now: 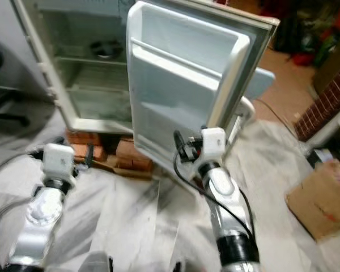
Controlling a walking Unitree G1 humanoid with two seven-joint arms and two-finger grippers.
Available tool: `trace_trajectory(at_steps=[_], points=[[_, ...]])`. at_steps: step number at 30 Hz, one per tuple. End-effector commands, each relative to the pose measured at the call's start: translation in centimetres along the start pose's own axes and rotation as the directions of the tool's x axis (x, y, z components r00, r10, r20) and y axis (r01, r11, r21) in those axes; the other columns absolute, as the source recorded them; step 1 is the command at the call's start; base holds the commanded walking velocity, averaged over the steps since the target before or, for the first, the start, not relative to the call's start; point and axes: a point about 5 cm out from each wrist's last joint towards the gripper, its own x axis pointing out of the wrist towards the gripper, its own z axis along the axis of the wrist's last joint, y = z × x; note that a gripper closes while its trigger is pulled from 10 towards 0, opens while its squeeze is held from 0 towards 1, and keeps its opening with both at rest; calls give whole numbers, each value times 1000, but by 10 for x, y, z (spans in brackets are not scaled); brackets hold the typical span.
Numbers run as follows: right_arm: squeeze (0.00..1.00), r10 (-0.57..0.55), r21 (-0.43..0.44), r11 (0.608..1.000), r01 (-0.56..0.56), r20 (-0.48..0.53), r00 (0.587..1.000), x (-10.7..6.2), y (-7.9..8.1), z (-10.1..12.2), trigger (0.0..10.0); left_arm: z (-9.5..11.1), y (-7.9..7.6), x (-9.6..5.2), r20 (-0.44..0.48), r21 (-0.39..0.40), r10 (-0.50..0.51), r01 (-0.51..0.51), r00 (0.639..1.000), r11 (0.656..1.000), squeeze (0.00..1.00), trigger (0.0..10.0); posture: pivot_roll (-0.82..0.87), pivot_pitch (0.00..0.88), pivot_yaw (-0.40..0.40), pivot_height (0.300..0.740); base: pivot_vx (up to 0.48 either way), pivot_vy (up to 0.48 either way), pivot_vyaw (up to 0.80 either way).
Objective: Restocking fridge
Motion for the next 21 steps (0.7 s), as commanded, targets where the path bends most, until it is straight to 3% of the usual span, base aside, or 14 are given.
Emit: trace_trajectory(at_steps=[1, 12, 21], points=[[0, -77, 34, 997, 76, 29, 997, 3, -2, 5, 10000, 3, 10, -1, 7, 27, 15, -16, 1000, 1000, 0, 10000, 135, 82, -47, 740, 337, -337, 800], [0, -89, 12, 996, 88, 38, 995, 2, -12, 9, 10000, 5, 11, 4, 12, 12, 20, -20, 1000, 1000, 0, 10000, 115, 75, -48, 740, 365, -304, 783], [0, -124, 14, 992, 123, 53, 991, 5, -17, 13, 10000, 2, 8, -1, -12, 3, 12, -12, 1000, 1000, 0, 10000, 123, 81, -52, 740, 442, 0, 156]])
